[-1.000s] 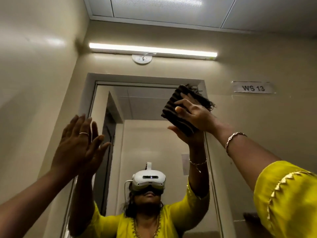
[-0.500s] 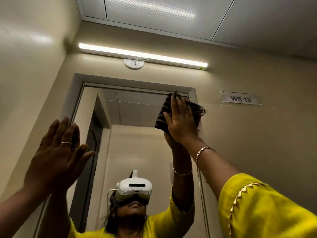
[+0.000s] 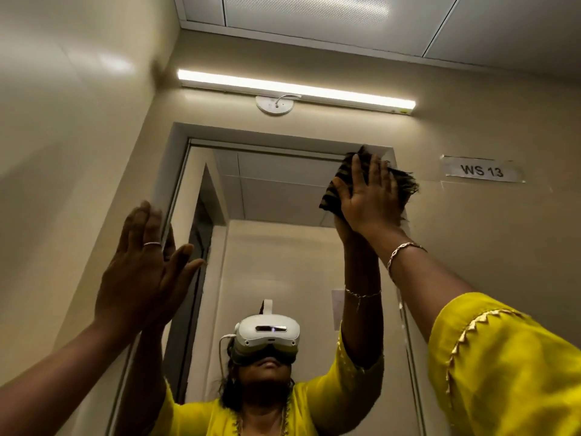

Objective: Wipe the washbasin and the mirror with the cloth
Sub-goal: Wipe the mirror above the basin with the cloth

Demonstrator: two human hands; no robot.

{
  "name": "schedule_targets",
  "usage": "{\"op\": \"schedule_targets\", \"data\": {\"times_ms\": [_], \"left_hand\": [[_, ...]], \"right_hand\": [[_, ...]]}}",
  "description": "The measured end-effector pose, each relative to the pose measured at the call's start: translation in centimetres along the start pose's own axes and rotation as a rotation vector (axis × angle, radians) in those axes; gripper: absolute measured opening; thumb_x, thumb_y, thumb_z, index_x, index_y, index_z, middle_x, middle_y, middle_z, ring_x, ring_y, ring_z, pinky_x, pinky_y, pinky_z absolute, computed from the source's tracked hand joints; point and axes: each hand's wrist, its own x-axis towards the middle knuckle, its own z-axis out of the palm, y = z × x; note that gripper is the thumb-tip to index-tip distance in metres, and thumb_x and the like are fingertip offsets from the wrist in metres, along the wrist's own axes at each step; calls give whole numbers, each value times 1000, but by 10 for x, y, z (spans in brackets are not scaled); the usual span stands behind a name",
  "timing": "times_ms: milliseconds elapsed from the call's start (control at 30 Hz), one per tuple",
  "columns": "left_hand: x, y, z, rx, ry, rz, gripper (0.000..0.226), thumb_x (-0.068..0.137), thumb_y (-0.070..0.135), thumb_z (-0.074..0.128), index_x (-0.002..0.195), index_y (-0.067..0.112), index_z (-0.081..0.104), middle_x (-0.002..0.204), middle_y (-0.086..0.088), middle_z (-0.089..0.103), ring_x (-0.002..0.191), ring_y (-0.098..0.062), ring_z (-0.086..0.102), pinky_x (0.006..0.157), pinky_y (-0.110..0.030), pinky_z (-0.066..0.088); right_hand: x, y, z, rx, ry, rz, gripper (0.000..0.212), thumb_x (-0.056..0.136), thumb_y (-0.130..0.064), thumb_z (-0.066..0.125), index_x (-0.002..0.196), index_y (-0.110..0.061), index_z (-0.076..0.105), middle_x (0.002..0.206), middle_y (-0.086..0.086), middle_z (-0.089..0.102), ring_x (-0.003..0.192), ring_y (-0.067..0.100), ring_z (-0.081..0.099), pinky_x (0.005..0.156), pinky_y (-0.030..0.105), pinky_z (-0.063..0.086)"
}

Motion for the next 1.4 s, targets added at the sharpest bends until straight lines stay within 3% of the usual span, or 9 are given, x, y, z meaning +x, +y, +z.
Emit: {"op": "schedule_targets", "data": {"times_ms": [167,433,533,667,833,1000,1133,1267,1400], "left_hand": [[-2,9,-9,-59,-8,-83,116,62,89,-4,145,9,14,155,-10,11,141,-28,16,92,-52,43],[-2,8,-5,-127,46,-46,114,64,88,0,144,7,14,155,-10,10,141,-18,8,104,-33,25],[-3,3,-1,-168,90,-61,100,72,76,19,143,6,17,153,-14,19,140,-22,18,105,-36,28],[1,0,-1,-373,100,-240,112,64,87,7,142,8,23,145,-18,37,130,-30,40,100,-41,42],[0,-4,1,-384,96,-256,89,76,68,15,141,9,25,134,-25,47,119,-37,50,93,-50,47],[-3,2,-5,-381,124,-223,78,81,57,20,141,6,24,144,-17,39,130,-31,41,102,-41,41],[-4,4,-7,-324,126,-191,77,82,54,23,141,4,25,145,-18,37,129,-32,42,93,-33,39],[-6,7,-9,-182,94,-183,79,82,57,23,140,3,25,140,-22,40,113,-41,53,80,-44,49],[-6,8,-10,-122,76,-174,81,81,60,22,139,2,24,137,-24,41,104,-43,56,73,-45,49]], "right_hand": [[0,-8,1,21,-10,34,61,96,-49,19,148,-22,5,157,13,2,144,27,-1,117,39,-1],[-6,-86,12,53,26,-54,61,96,-51,17,148,-22,5,157,13,2,144,30,-1,116,42,-1],[-6,-125,18,64,17,-90,62,96,-51,16,148,-21,4,157,14,1,144,30,-2,116,43,-1],[-9,-171,22,92,0,-174,62,96,-51,17,148,-21,4,156,15,0,144,30,-4,115,43,-3],[-10,-211,22,106,-41,-251,61,96,-50,18,148,-21,4,156,16,-2,144,30,-6,115,42,-4],[-7,-214,21,94,-57,-388,59,96,-50,18,148,-23,6,157,11,-1,144,27,-7,115,40,-4],[-2,-202,18,62,-97,-547,60,95,-53,19,147,-26,5,158,6,0,144,23,-7,116,39,-3],[-3,-192,17,42,-98,-561,61,95,-54,21,147,-28,6,158,3,1,145,22,-4,116,38,-2],[-6,-167,13,50,-91,-507,59,95,-53,22,147,-29,7,158,2,1,145,21,-3,116,37,-1]]}}
